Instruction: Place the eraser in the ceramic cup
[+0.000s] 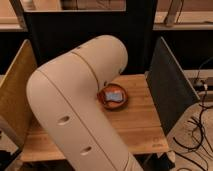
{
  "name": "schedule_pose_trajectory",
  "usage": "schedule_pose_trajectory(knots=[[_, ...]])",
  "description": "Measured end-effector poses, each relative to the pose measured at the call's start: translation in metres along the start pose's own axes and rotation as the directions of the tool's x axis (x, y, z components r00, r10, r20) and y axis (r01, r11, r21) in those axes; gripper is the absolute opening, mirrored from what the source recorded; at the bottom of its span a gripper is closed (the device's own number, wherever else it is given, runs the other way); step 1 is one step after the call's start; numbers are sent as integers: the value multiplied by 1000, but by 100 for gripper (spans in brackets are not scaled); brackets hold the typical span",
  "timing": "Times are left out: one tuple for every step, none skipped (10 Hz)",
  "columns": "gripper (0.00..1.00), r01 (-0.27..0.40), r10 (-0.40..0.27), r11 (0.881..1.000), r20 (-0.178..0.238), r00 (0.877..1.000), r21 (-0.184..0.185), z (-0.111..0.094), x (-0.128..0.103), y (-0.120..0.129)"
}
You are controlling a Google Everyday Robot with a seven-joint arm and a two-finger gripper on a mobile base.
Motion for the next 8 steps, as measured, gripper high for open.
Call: schedule_pose_trajectory(knots=[[80, -14, 14, 1000, -15, 1000, -3, 6, 3, -1], [80, -27, 27, 1000, -32, 999, -8, 13, 6, -2], [80, -39, 39, 999, -50, 998, -18, 22, 7, 0], [79, -44, 42, 999, -53, 998, -22, 25, 6, 1], [72, -51, 49, 998, -62, 997, -28, 28, 5, 2], [62, -54, 52, 998, -67, 996, -32, 29, 4, 4], [52, -55, 52, 998, -68, 996, -36, 30, 3, 5], [44, -55, 53, 998, -69, 996, -38, 31, 3, 5]])
